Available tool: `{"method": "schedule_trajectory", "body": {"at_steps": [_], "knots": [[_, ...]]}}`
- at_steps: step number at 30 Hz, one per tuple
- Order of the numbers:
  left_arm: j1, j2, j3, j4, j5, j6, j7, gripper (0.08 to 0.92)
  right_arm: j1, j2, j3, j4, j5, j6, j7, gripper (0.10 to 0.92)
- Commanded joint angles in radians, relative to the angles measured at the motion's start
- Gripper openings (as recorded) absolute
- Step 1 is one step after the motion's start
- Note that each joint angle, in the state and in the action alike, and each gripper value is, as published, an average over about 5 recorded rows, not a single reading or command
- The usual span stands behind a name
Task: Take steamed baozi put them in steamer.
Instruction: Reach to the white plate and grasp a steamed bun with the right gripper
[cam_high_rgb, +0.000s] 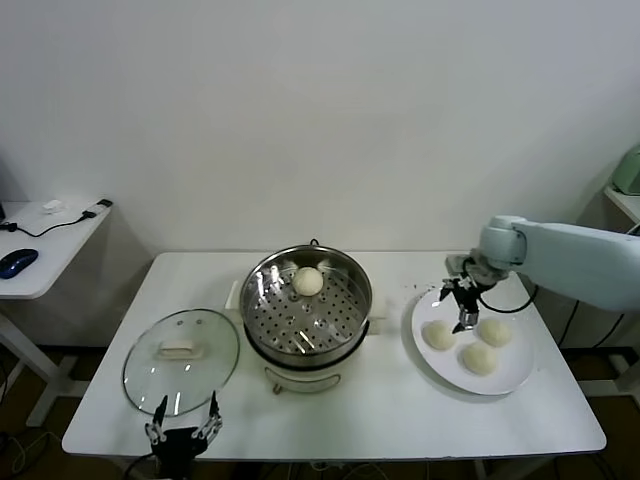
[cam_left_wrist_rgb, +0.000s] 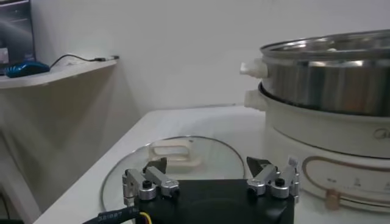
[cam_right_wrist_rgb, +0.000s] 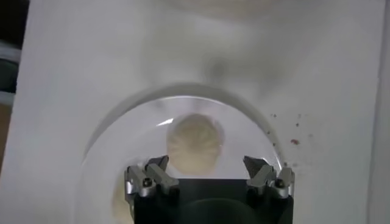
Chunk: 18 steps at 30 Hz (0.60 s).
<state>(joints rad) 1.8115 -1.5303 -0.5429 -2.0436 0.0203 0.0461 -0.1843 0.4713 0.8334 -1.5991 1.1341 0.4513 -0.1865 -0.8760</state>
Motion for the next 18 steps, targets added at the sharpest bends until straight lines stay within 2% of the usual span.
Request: {"method": "schedule_trajectory", "body": {"at_steps": [1,13,18], "knots": [[0.005,-0.001,0.000,-0.001,0.001,-0.001,0.000,0.823,-0.139,0.014,0.099,-0.066,-0.023,-0.057,0.023,0.823],[0.011,-0.002,0.002,-0.005,0.010,-0.002,-0.003,0.823,-0.151,0.023,0.110,-0.064,-0.043,-0.064,0.023,0.812],[0.010,-0.002,0.003,-0.008,0.011,-0.002,-0.005,0.823,-0.129,0.019,0.107,-0.053,-0.055,-0.064,0.020,0.710]]}}
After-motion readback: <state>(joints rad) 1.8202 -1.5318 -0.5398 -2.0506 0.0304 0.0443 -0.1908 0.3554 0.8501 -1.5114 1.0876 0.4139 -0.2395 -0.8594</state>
